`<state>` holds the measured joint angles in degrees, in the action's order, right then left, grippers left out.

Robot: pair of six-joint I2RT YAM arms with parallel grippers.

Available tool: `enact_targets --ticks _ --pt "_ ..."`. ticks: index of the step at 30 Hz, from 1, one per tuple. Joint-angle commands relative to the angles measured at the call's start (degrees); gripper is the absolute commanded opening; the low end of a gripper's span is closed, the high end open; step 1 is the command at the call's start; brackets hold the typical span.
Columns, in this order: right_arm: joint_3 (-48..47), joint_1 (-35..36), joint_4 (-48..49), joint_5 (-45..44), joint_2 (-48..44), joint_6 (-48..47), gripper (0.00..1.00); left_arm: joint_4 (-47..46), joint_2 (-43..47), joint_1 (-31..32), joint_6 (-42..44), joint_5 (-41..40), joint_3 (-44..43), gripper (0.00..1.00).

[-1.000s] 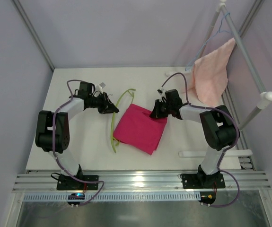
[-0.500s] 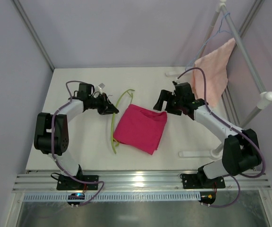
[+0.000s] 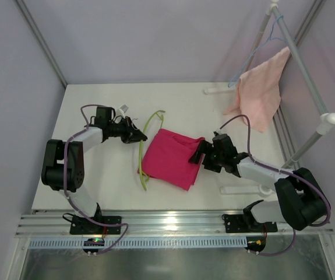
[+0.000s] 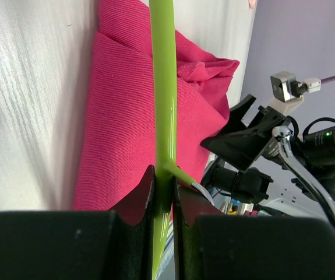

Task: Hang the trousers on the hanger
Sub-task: Pass the hanger from the left arm to the right

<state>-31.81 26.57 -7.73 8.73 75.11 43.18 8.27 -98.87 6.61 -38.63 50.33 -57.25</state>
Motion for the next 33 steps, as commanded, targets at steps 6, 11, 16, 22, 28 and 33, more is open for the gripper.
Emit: enact_targets --ticks 6,11,16,22,28,33 --pt "2.3 2.0 25.4 2.7 8.3 6.8 0.38 1.8 -3.7 -0.1 -3.1 1.4 4.6 0.00" --pt "0.2 1.9 23.3 -5.7 6.8 6.8 0.04 7.2 -4.4 -0.1 0.5 0.2 5.4 0.00" --pt "-1.8 1.8 21.5 -16.1 4.7 6.5 0.04 11.8 -3.2 -0.2 3.7 -3.6 5.8 0.00" --pt "-1.7 0.9 23.6 -18.6 5.5 5.5 0.04 13.1 -1.0 -0.7 3.8 -5.1 7.1 0.00" --pt "-2.3 -1.0 20.5 -16.3 7.6 0.9 0.10 12.0 6.6 -2.7 0.8 -3.0 5.5 0.00" --pt "-3.3 -0.8 17.2 -13.3 6.8 -3.5 0.29 12.6 12.5 -1.3 -3.4 0.1 1.4 0.00"
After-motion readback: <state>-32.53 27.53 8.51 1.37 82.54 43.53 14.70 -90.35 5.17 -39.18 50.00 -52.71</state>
